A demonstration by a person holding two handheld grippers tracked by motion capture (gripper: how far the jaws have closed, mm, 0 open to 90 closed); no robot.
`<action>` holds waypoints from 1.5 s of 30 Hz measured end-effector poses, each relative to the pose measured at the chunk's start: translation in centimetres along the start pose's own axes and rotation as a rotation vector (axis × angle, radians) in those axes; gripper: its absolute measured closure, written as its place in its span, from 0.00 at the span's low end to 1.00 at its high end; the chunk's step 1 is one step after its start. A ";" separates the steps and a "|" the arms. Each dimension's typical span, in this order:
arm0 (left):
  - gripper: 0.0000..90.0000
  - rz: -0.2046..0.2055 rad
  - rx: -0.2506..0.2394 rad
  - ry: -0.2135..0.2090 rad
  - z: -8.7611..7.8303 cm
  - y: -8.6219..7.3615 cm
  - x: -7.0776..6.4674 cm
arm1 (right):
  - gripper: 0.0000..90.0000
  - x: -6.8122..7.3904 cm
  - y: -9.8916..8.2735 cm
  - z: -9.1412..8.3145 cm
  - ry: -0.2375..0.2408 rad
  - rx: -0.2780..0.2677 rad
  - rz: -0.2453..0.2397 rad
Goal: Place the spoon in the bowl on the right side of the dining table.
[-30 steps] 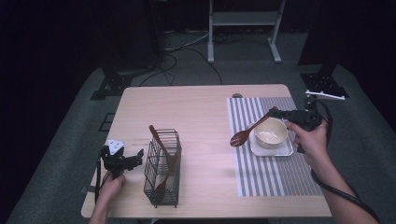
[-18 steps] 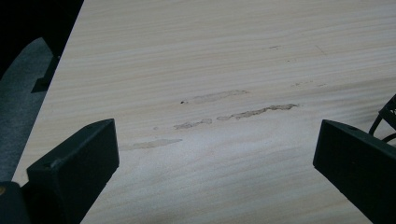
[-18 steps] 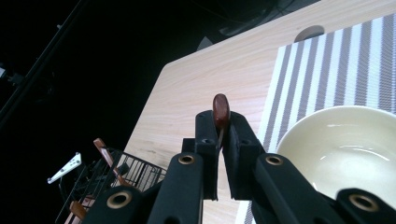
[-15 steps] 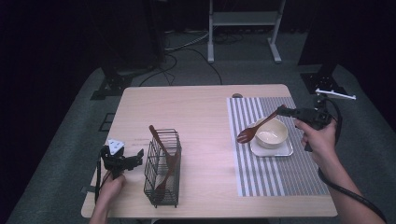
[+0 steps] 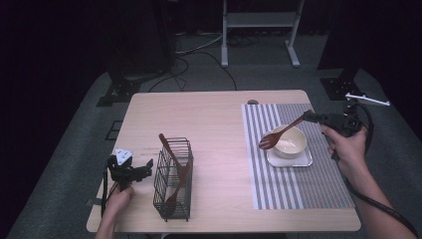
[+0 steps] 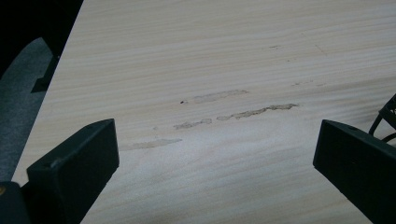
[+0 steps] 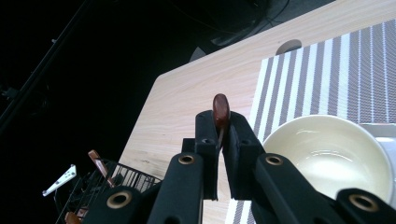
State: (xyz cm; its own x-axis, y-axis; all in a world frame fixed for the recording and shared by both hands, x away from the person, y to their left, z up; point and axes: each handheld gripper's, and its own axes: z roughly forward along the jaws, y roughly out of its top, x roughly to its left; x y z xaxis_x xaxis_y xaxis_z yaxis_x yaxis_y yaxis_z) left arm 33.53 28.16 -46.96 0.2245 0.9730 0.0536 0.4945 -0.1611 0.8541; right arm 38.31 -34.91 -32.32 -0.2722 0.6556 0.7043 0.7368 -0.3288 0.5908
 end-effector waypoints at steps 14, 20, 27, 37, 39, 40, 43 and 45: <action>0.00 0.003 -0.001 0.000 0.0 0.0 0.0 | 0.93 -1.0 0.7 -1.3 -0.030 -0.031 0.024; 0.00 0.003 -0.001 0.000 0.0 0.0 0.0 | 0.93 -1.7 1.0 -1.6 -0.048 -0.048 0.043; 0.00 0.003 0.000 -0.001 0.0 0.0 0.0 | 0.93 -2.2 1.2 -1.9 -0.064 -0.063 0.051; 0.00 0.001 -0.001 -0.001 0.0 0.0 0.0 | 0.93 -3.7 1.2 -2.5 -0.096 -0.090 0.078; 0.00 0.002 -0.002 -0.002 0.0 0.0 0.0 | 0.93 -4.1 1.2 -2.6 -0.104 -0.094 0.081; 0.00 0.001 -0.002 -0.001 0.0 0.0 0.0 | 0.93 -4.2 1.1 -2.6 -0.107 -0.095 0.085; 0.00 0.001 -0.002 -0.001 0.0 0.0 0.0 | 0.93 -4.6 1.1 -2.7 -0.113 -0.100 0.091; 0.00 0.001 -0.002 -0.001 0.0 0.0 0.0 | 0.93 -4.9 1.0 -2.7 -0.119 -0.105 0.098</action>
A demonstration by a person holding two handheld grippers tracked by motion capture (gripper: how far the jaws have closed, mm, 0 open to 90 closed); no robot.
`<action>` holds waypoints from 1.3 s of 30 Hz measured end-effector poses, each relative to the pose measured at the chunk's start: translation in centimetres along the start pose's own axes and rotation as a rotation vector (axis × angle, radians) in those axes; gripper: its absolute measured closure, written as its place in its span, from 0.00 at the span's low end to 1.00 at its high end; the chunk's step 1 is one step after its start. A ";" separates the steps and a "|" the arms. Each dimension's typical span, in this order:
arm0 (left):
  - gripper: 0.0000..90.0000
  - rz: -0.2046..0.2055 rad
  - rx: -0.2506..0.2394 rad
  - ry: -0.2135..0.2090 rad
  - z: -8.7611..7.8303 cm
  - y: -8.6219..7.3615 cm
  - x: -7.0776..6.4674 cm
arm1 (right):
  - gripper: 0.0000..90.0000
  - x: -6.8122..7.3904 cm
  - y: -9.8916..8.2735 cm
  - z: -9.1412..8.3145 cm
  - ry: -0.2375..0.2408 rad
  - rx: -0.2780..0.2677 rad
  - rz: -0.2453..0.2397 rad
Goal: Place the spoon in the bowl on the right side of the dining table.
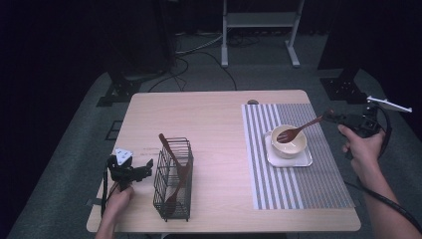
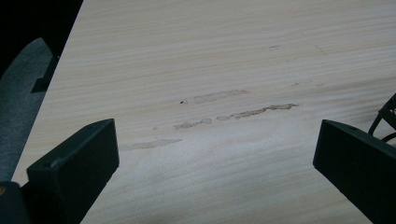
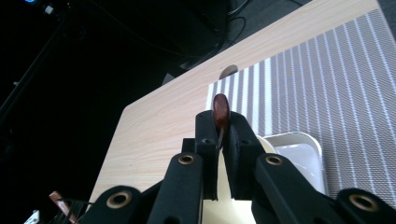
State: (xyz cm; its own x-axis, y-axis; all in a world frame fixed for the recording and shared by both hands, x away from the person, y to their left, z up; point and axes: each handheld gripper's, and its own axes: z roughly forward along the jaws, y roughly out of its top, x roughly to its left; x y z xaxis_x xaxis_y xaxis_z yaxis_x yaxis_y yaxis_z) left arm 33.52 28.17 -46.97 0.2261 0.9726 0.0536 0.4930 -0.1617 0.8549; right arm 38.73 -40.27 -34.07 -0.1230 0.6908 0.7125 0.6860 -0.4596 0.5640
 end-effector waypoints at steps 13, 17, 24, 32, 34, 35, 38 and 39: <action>0.00 0.000 0.001 -0.002 0.0 0.0 0.0 | 0.93 -1.8 -0.4 0.5 -0.031 -0.014 0.034; 0.00 0.003 0.001 -0.003 0.0 0.0 0.0 | 0.93 -2.1 -0.5 0.6 -0.036 -0.016 0.032; 0.00 0.001 -0.001 -0.003 0.0 0.0 0.0 | 0.93 -2.7 -0.8 1.1 -0.046 -0.012 0.037; 0.00 0.001 -0.001 -0.004 0.0 0.0 0.0 | 0.93 -2.9 -1.1 1.4 -0.049 -0.007 0.041; 0.00 0.001 -0.001 -0.004 0.0 0.0 0.0 | 0.93 -3.1 -1.1 1.5 -0.052 -0.006 0.040; 0.00 0.002 -0.001 -0.004 0.0 0.0 0.0 | 0.93 -3.1 -1.2 1.5 -0.054 -0.005 0.039; 0.00 0.001 -0.001 -0.004 0.0 0.0 0.0 | 0.93 -3.3 -1.2 1.6 -0.055 -0.004 0.043; 0.00 0.003 -0.001 -0.004 0.0 0.0 0.0 | 0.93 -3.4 -1.3 1.7 -0.057 -0.002 0.044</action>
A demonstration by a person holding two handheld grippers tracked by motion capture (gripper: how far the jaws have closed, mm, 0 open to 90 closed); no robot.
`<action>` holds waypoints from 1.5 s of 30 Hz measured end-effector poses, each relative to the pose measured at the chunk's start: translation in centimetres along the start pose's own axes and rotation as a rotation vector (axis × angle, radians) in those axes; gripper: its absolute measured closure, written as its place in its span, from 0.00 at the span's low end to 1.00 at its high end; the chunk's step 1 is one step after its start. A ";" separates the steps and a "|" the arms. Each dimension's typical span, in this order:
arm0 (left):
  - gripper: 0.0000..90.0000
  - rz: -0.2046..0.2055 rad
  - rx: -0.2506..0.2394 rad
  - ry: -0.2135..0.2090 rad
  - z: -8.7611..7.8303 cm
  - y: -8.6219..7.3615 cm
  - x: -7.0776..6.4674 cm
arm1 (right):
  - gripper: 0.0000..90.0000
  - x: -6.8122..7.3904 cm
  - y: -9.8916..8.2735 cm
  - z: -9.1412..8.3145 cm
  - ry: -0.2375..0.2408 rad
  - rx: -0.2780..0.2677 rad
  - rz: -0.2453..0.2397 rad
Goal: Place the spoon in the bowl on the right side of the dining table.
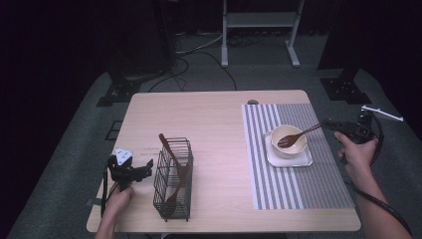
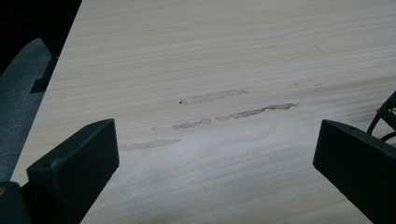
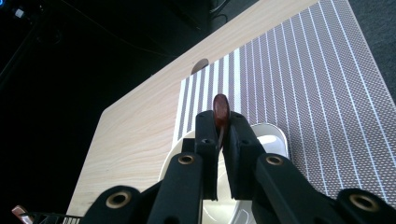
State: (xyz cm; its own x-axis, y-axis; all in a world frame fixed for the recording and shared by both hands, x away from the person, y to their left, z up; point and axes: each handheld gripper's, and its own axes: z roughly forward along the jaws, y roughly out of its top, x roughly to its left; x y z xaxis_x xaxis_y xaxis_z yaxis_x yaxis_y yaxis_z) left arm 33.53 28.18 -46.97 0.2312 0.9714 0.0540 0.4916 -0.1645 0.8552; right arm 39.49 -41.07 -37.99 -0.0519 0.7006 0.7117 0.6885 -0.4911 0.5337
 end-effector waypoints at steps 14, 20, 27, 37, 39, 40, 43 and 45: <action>0.00 0.000 0.000 0.000 0.0 0.0 0.0 | 0.93 -0.9 -0.5 0.7 -0.002 0.009 0.014; 0.00 0.000 0.002 -0.001 0.0 0.0 0.0 | 0.93 -1.1 -0.7 0.9 -0.002 0.011 0.017; 0.00 -0.001 0.002 -0.002 0.0 0.0 0.0 | 0.93 -1.3 -0.8 1.2 0.001 0.012 0.018; 0.00 -0.001 0.002 -0.002 0.0 0.0 0.0 | 0.92 -1.6 -1.0 1.3 0.005 0.015 0.022; 0.00 -0.002 0.003 -0.002 0.0 0.0 0.0 | 0.92 -1.7 -1.0 1.4 0.006 0.014 0.023; 0.00 -0.003 0.003 -0.002 0.0 0.0 0.0 | 0.92 -1.7 -1.1 1.4 0.008 0.013 0.025; 0.00 -0.002 0.003 -0.003 0.0 0.0 0.0 | 0.92 -1.7 -1.1 1.5 0.009 0.014 0.025; 0.00 -0.003 0.003 -0.003 0.0 0.0 0.0 | 0.92 -1.8 -1.2 1.6 0.011 0.017 0.026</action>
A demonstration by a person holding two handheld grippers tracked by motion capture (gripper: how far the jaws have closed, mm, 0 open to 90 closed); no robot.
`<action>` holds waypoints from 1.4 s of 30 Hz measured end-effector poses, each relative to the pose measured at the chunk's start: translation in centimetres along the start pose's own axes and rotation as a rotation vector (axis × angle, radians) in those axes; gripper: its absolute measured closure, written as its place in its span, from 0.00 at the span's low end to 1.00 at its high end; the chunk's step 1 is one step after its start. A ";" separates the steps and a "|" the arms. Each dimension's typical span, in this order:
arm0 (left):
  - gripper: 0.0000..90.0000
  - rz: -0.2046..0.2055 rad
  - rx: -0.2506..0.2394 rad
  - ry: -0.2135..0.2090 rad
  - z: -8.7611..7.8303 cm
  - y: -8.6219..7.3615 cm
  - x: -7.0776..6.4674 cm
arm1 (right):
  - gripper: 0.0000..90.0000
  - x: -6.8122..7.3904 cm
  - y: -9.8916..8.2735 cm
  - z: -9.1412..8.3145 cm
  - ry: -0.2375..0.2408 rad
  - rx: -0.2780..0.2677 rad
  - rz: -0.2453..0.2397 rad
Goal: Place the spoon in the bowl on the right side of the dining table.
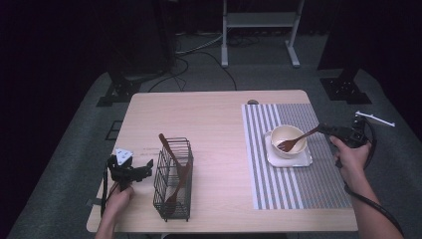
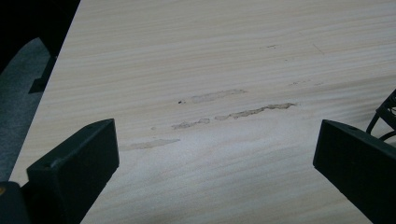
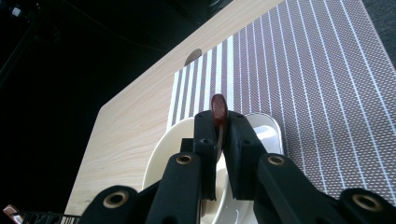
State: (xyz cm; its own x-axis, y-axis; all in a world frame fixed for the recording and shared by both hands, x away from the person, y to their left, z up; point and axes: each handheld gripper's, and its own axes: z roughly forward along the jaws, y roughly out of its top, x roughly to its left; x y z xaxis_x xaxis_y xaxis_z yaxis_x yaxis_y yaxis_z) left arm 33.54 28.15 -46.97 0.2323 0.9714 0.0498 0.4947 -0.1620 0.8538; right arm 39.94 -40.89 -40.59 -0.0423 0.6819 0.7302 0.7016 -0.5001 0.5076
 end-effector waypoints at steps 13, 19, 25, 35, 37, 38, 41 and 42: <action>0.00 0.000 0.003 0.002 0.0 0.0 0.0 | 0.85 -0.4 -0.2 0.1 0.024 -0.002 0.013; 0.00 -0.001 0.006 0.003 0.0 0.0 0.0 | 0.79 -0.7 -0.4 0.1 0.030 0.000 0.017; 0.00 -0.001 0.004 0.004 0.0 0.0 0.0 | 0.70 -0.9 -0.5 0.1 0.037 0.006 0.016; 0.00 -0.002 0.002 0.001 0.0 0.0 0.0 | 0.61 -1.6 -1.3 0.2 0.048 0.022 0.031; 0.00 0.000 0.003 0.000 0.0 0.0 0.0 | 0.61 -1.7 -1.5 0.3 0.048 0.025 0.028; 0.00 -0.001 0.002 0.000 0.0 0.0 0.0 | 0.60 -1.7 -1.6 0.3 0.047 0.029 0.029; 0.00 0.006 0.003 -0.001 0.0 0.0 -0.1 | 0.59 -1.7 -2.0 0.3 0.052 0.034 0.023; 0.00 0.007 0.002 -0.001 0.0 0.0 -0.1 | 0.59 -1.6 -2.1 0.3 0.053 0.038 0.021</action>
State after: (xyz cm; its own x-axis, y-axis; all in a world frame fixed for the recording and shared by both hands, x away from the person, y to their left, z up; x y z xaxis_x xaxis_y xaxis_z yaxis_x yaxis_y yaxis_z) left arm 33.55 28.09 -46.98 0.2362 0.9702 0.0550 0.4947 -0.1687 0.8526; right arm 38.70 -40.79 -42.97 -0.0642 0.6416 0.7644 0.7293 -0.4926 0.4748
